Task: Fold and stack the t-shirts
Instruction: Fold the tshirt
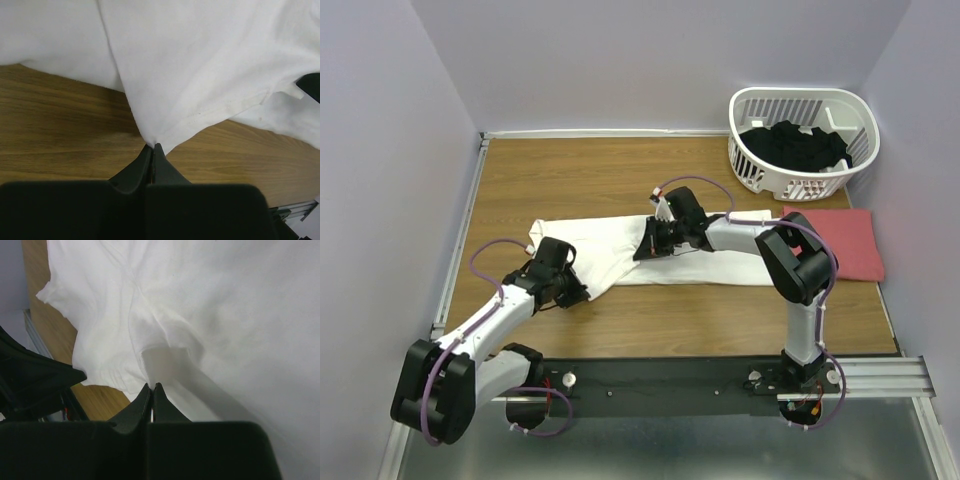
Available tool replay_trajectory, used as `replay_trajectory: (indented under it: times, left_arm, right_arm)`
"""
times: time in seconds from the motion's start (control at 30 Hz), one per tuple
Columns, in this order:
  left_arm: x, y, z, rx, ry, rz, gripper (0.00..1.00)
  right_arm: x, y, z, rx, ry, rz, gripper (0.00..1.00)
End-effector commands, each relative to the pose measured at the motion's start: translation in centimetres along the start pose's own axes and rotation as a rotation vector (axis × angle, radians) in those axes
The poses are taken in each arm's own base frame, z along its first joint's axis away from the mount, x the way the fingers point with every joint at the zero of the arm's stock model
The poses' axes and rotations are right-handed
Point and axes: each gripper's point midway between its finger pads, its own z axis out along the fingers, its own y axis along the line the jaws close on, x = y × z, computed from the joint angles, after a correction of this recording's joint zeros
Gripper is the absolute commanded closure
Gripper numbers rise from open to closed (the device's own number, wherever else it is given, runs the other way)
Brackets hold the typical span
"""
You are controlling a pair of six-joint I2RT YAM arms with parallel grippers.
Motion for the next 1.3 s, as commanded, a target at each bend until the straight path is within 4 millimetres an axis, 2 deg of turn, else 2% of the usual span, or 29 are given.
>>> replay_trajectory:
  times: [0.0, 0.23, 0.43, 0.47, 0.53, 0.6, 0.73, 0.87, 0.9, 0.97, 1.17, 1.27]
  left_arm:
    - [0.0, -0.5, -0.5, 0.015, -0.009, -0.03, 1.0]
    - [0.4, 0.1, 0.5, 0.011, 0.003, -0.024, 1.0]
    - [-0.6, -0.7, 0.0, 0.005, -0.022, -0.008, 1.0]
    - [-1.3, -1.4, -0.3, 0.015, -0.042, 0.0, 1.0]
    - [-2.4, -1.5, -0.6, -0.004, -0.084, 0.014, 1.0]
    - [-3.7, -0.9, -0.5, -0.054, -0.125, 0.026, 1.0]
    - [-4.6, -0.9, -0.2, -0.069, -0.13, 0.041, 1.0]
    - [-6.1, -1.3, -0.2, -0.067, -0.155, 0.042, 1.0]
    - [-6.5, -1.2, -0.1, -0.07, -0.158, 0.042, 1.0]
    - [-7.7, -0.9, -0.2, -0.077, -0.179, 0.036, 1.0]
    - [-11.1, -0.1, -0.4, -0.075, -0.237, 0.019, 1.0]
    - [-11.8, -0.1, 0.2, -0.081, -0.239, 0.03, 1.0]
  right_arm:
    - [0.4, -0.9, 0.1, 0.059, 0.024, -0.019, 0.94]
    - [0.8, -2.1, -0.2, 0.083, 0.048, -0.013, 0.94]
    - [0.1, -1.2, -0.9, 0.071, 0.053, -0.009, 0.93]
    - [0.1, -1.0, -0.9, 0.065, 0.061, -0.001, 0.91]
    - [-0.4, -0.5, -0.9, 0.052, 0.06, 0.003, 0.89]
    - [-0.4, -0.7, -0.6, 0.057, 0.071, 0.017, 0.89]
    - [-1.6, -0.3, 0.0, 0.059, 0.066, 0.033, 0.89]
    - [-1.9, -0.4, 0.4, 0.071, 0.078, 0.061, 0.89]
    - [-2.6, -0.1, 0.4, 0.072, 0.068, 0.061, 0.88]
    - [-2.6, -0.5, 0.7, 0.08, 0.079, 0.081, 0.88]
    - [-4.2, -0.5, 1.5, 0.08, 0.059, 0.086, 0.88]
    - [-5.2, -0.4, 1.9, 0.078, 0.042, 0.083, 0.88]
